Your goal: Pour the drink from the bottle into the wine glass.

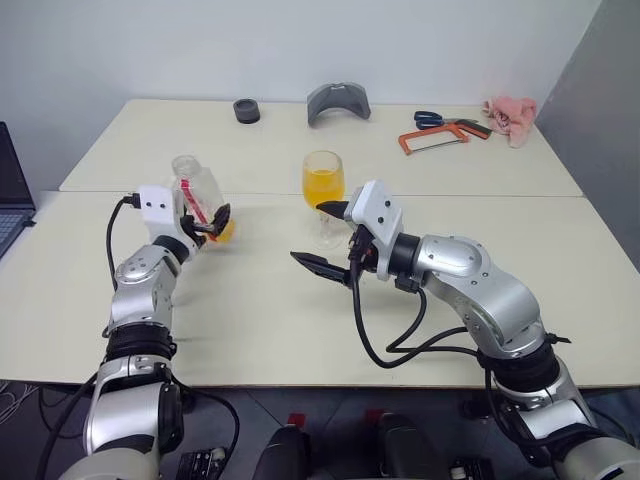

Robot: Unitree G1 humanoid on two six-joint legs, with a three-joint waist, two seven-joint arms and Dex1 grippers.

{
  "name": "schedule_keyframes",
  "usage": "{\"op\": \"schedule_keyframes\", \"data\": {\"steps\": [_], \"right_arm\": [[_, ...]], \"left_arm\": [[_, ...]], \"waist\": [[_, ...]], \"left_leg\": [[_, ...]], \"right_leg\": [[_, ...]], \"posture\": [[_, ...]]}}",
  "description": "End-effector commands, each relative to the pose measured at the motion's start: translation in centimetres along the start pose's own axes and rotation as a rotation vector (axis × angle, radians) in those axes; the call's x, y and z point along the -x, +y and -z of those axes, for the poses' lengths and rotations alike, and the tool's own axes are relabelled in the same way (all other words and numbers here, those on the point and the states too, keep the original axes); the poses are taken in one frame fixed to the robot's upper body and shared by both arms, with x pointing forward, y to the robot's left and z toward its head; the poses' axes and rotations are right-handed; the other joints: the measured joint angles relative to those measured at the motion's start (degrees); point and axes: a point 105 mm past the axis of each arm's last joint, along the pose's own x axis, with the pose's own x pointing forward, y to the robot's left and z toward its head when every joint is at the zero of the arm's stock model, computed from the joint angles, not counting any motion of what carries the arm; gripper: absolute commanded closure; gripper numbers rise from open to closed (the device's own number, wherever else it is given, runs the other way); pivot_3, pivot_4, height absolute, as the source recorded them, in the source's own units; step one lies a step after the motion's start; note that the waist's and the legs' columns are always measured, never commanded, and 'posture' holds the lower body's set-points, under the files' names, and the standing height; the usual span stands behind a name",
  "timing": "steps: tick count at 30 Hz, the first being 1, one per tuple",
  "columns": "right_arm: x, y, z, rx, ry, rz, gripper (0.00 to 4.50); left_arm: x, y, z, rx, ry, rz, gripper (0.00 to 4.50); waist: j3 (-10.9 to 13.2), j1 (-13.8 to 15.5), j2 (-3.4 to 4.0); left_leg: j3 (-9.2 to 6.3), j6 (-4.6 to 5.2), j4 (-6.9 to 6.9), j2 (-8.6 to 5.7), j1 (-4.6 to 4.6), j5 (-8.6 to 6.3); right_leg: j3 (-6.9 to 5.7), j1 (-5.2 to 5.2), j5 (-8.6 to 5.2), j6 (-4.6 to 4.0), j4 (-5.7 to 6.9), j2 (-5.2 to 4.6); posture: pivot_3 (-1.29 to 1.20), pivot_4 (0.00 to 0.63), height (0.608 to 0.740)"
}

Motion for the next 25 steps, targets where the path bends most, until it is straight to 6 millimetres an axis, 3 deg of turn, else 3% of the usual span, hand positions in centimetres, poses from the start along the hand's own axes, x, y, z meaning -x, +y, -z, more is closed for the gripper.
{"op": "schedule_keyframes", "data": {"steps": [1, 9, 12, 16, 25], "right_arm": [[0.4, 0.1, -0.1, 0.020, -0.016, -0.001, 0.00], [3.0, 0.0, 5.0, -0.054, -0.012, 0.161, 0.00], [4.1, -0.2, 7.9, -0.127, -0.028, 0.345, 0.00], [5.6, -0.8, 10.3, -0.200, -0.059, 0.549, 0.00], [7.8, -2.7, 11.8, -0.215, -0.077, 0.744, 0.00]], "left_arm": [[0.3, -0.2, -1.4, -0.078, -0.056, 0.010, 0.04], [3.0, 0.1, -0.4, -0.140, -0.055, -0.045, 0.04], [4.7, -0.1, 0.4, -0.158, -0.050, -0.087, 0.04], [6.3, -1.1, 0.8, -0.132, -0.056, -0.092, 0.04], [7.5, -3.0, 0.9, -0.088, -0.085, -0.059, 0.04]], "waist": [[0.00, 0.03, 0.00], [-0.01, 0.26, -0.01], [-0.04, 0.42, -0.04], [-0.05, 0.91, -0.04], [-0.06, 1.35, -0.05]], "left_leg": [[0.00, 0.00, 0.00, 0.00, 0.00, 0.00], [0.02, 0.01, -0.05, 0.03, 0.01, -0.01], [0.04, 0.02, -0.05, 0.08, 0.02, -0.01], [0.13, 0.02, -0.12, 0.11, 0.11, -0.01], [0.18, 0.02, -0.11, 0.10, 0.20, -0.01]], "right_leg": [[0.00, 0.00, 0.00, 0.00, 0.00, 0.00], [0.02, 0.00, 0.00, 0.00, -0.03, -0.26], [0.06, 0.00, 0.00, 0.00, -0.02, -0.27], [0.11, 0.06, 0.00, 0.00, -0.04, -0.28], [0.10, 0.16, 0.01, 0.02, -0.05, -0.17]], "posture": [[0.00, 0.150, 0.740], [0.00, 0.150, 0.740], [0.00, 0.150, 0.740], [0.00, 0.150, 0.740], [0.00, 0.150, 0.740]]}}
